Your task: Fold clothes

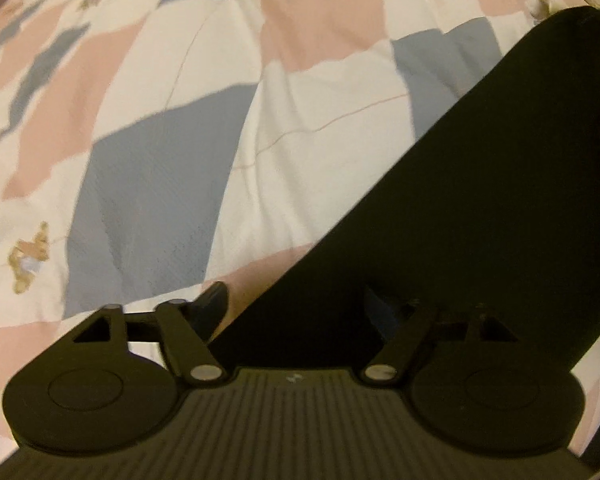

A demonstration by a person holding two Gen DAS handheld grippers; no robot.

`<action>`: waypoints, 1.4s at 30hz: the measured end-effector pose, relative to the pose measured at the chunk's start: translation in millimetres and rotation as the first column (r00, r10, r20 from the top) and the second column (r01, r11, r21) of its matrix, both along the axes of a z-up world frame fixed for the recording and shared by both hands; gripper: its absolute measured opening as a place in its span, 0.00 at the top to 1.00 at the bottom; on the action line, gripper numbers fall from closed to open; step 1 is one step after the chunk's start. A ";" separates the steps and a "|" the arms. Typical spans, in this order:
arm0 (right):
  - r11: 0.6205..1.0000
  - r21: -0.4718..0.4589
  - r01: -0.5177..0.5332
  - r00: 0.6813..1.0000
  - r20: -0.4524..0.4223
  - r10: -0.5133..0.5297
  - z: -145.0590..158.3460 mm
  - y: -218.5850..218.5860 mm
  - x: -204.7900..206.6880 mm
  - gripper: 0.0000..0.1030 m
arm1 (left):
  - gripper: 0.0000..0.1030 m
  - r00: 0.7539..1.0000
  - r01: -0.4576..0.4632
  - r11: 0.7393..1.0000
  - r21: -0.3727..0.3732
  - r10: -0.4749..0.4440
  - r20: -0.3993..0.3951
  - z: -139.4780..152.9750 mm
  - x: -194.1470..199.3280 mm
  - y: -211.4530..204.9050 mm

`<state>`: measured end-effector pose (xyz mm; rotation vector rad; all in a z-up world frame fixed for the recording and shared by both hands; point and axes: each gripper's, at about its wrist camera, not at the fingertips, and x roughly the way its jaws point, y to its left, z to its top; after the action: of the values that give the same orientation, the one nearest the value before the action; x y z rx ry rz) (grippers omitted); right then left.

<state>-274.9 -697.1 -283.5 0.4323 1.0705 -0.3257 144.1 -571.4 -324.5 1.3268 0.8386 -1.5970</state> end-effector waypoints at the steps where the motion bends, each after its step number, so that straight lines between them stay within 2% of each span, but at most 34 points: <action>1: 1.000 0.010 0.004 1.000 -0.012 -0.004 -4.6 -1.4 1.3 0.25 | 0.47 1.000 0.005 1.000 0.009 -0.005 -0.005 -4.2 -0.1 -1.9; 2: 1.000 0.020 0.008 1.000 -0.028 -0.007 -9.2 -2.3 2.1 0.30 | 0.53 1.000 0.020 1.000 0.013 -0.020 -0.003 -7.6 -2.5 -2.6; 3: 1.000 0.026 0.008 0.999 -0.047 -0.007 -13.4 -1.7 2.1 0.51 | 0.64 0.999 0.047 0.999 0.009 -0.047 0.008 -9.9 -7.7 -2.0; 4: 1.000 0.023 0.008 0.997 -0.076 -0.006 -16.7 1.6 1.9 0.87 | 0.74 0.997 0.077 0.997 0.003 -0.077 0.025 -11.6 -13.8 -0.4; 5: 1.000 0.019 0.008 0.994 -0.105 -0.006 -19.9 4.9 1.7 0.97 | 0.78 0.993 0.110 0.994 -0.007 -0.109 0.052 -11.9 -20.7 2.7; 7: 1.000 -0.020 0.006 0.994 -0.106 -0.008 -15.2 17.2 -3.1 0.98 | 0.90 0.982 0.154 0.987 -0.040 -0.149 0.117 -8.4 -30.2 13.1; 10: 0.994 -0.107 0.030 0.998 -0.059 -0.037 10.2 44.6 -14.4 0.98 | 0.97 0.967 0.186 0.977 -0.109 -0.162 0.198 6.5 -38.1 35.6; 13: 0.973 -0.227 0.040 0.998 -0.028 -0.048 42.5 82.9 -26.5 0.99 | 0.99 0.961 0.189 0.963 -0.191 -0.142 0.236 35.1 -45.7 69.6; 16: 0.937 -0.347 0.044 0.998 -0.021 -0.055 75.0 136.6 -37.3 0.99 | 0.98 0.961 0.161 0.944 -0.287 -0.083 0.265 72.3 -57.1 115.9; 19: 0.891 -0.453 0.032 0.998 -0.038 -0.056 101.5 213.7 -50.7 0.99 | 0.97 0.959 0.131 0.920 -0.369 -0.023 0.283 106.7 -74.1 178.8; 22: 0.865 -0.495 0.079 0.993 -0.034 -0.111 113.4 293.3 -63.8 0.99 | 0.97 0.959 0.093 0.904 -0.418 0.032 0.282 128.1 -98.5 254.5; 24: 0.861 -0.496 0.114 0.987 -0.044 -0.155 108.0 341.8 -72.1 0.99 | 0.96 0.960 0.053 0.902 -0.428 0.073 0.272 131.3 -117.8 305.8; 27: 0.892 -0.422 0.162 0.967 -0.113 -0.229 79.8 405.8 -82.2 0.97 | 0.95 0.965 -0.047 0.929 -0.368 0.137 0.224 112.9 -143.9 377.9; 29: 0.913 -0.374 0.164 0.941 -0.220 -0.259 55.3 439.0 -82.3 0.85 | 0.92 0.963 -0.085 0.949 -0.302 0.156 0.219 96.0 -159.9 412.6; 30: 0.919 -0.356 0.171 0.924 -0.266 -0.275 45.0 455.0 -83.2 0.69 | 0.91 0.963 -0.102 0.958 -0.270 0.163 0.216 89.2 -167.4 428.2; 31: 0.912 -0.358 0.199 0.911 -0.274 -0.307 42.7 467.4 -87.2 0.56 | 0.90 0.963 -0.117 0.962 -0.245 0.171 0.209 86.3 -173.5 441.3; 33: 0.889 -0.330 0.317 0.896 -0.202 -0.394 51.8 479.6 -99.9 0.52 | 0.89 0.960 -0.160 0.959 -0.235 0.207 0.189 90.0 -179.9 461.8; 35: 0.839 -0.245 0.486 0.846 -0.111 -0.522 64.2 475.0 -120.3 0.51 | 0.77 0.950 -0.217 0.947 -0.235 0.261 0.172 100.2 -178.1 470.2; 36: 0.797 -0.199 0.571 0.803 -0.070 -0.592 69.2 469.2 -133.2 0.51 | 0.72 0.943 -0.251 0.938 -0.240 0.293 0.159 107.1 -175.2 472.5; 37: 0.741 -0.147 0.655 0.746 -0.031 -0.665 73.4 461.4 -148.9 0.51 | 0.72 0.936 -0.286 0.926 -0.246 0.325 0.135 115.1 -171.5 473.0; 38: 0.675 -0.093 0.732 0.678 -0.002 -0.735 75.3 451.4 -165.0 0.51 | 0.72 0.928 -0.320 0.913 -0.253 0.356 0.111 122.7 -168.1 470.7; 40: 0.520 0.001 0.854 0.519 0.032 -0.854 73.9 431.1 -198.7 0.51 | 0.71 0.907 -0.383 0.884 -0.269 0.415 0.074 135.6 -162.8 463.0; 42: 0.334 0.100 0.937 0.331 0.049 -0.942 64.9 410.1 -235.6 0.51 | 0.68 0.878 -0.446 0.852 -0.273 0.476 0.051 144.5 -159.1 453.8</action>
<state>-510.5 -287.0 -218.5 1.1247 0.5953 -1.3361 -14.9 -117.6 -180.0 0.9350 0.7788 -1.1847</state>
